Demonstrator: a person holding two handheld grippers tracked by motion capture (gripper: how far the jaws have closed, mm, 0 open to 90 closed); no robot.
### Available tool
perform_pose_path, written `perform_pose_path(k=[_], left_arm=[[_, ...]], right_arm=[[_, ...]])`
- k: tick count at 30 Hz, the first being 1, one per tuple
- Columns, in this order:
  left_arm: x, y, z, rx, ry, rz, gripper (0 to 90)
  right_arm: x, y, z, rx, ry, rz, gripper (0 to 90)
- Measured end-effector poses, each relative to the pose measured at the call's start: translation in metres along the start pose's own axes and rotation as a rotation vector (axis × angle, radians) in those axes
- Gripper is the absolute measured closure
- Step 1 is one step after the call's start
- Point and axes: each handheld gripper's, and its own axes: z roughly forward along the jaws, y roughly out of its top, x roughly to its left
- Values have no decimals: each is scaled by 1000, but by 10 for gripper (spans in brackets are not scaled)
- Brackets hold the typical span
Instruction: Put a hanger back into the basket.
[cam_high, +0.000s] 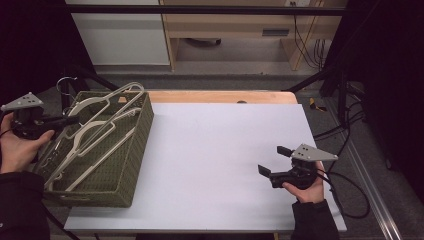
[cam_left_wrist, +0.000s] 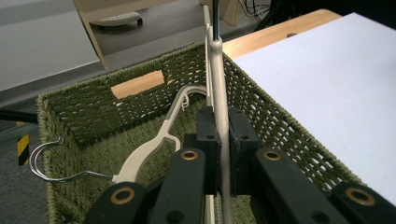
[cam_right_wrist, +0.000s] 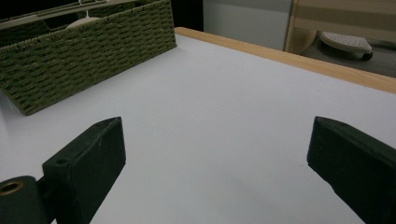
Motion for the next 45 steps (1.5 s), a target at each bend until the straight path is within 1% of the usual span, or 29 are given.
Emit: perform_pose_path(k=[1, 3, 4, 5, 6, 7, 8, 9, 12, 15, 17, 18, 19, 21, 23, 25, 28, 29, 30, 32, 34, 35, 37, 39, 41, 42, 43, 44, 45], left_arm=[[1, 0, 1, 12, 0, 7, 848], [2, 1, 3, 19, 7, 5, 846], [3, 1, 4, 16, -3, 2, 846], [3, 0, 4, 25, 7, 10, 847], [3, -1, 4, 38, 19, 33, 857], [4, -3, 5, 54, 27, 44, 854], [6, -5, 6, 60, 15, 27, 856], [7, -8, 6, 59, -6, -3, 858], [7, -19, 9, 65, -27, -31, 858], [8, -33, 12, 87, -49, -72, 858], [9, -42, 14, 112, -53, -82, 859], [8, -45, 15, 99, -64, -90, 859], [7, -47, 17, 82, -88, -99, 858], [4, -47, 20, 98, -84, -91, 857], [1, -46, 26, 132, -76, -82, 857], [0, -45, 31, 159, -70, -82, 856], [-2, -48, 42, 184, -61, -92, 854], [-3, -50, 46, 197, -50, -92, 853], [-3, -51, 48, 206, -50, -93, 853], [0, -56, 51, 217, -31, -113, 849], [5, -62, 50, 190, 9, -144, 843], [7, -65, 50, 204, 36, -154, 837], [10, -71, 53, 265, 90, -159, 823], [12, -77, 54, 269, 132, -165, 756], [12, -80, 52, 239, 139, -195, 735], [12, -80, 50, 218, 153, -188, 690], [10, -79, 49, 199, 169, -186, 607], [9, -78, 47, 192, 196, -182, 541], [7, -77, 45, 190, 219, -166, 490]], right_arm=[[0, 0, 0, 1, 0, -1, 51], [0, 0, 0, 2, 2, -2, 52], [0, 0, 1, 2, 1, -2, 52], [0, 0, 1, 3, 1, -1, 52], [0, 0, 1, 5, 2, -5, 52], [0, 0, 1, 3, 1, -2, 52], [0, 0, 1, 4, 3, -4, 52], [0, 0, 1, 4, 1, -3, 52], [1, -1, 2, 4, 2, -2, 53], [1, -1, 2, 5, 0, -2, 53], [1, -1, 2, 5, 0, -1, 53], [1, -1, 2, 5, 1, -2, 54], [1, -1, 2, 6, 0, -3, 54], [1, -1, 3, 11, -2, -3, 54], [1, -1, 3, 15, 1, -7, 54], [1, -1, 3, 16, 0, -4, 53], [1, -1, 3, 10, 1, -2, 54], [1, -1, 2, 8, 2, 2, 54], [1, -1, 2, 9, 1, -1, 54], [1, -1, 2, 8, 2, -1, 54], [1, -1, 3, 9, 2, -3, 54], [1, -1, 3, 10, 0, -2, 54], [1, -1, 4, 13, 1, -3, 54], [2, -2, 5, 16, 1, -1, 54], [2, -2, 5, 16, 2, -2, 53], [2, -2, 5, 15, 1, -3, 54], [2, -2, 5, 16, 1, -3, 53], [2, -2, 5, 15, 0, -3, 53], [2, -2, 5, 15, -1, -3, 52]])
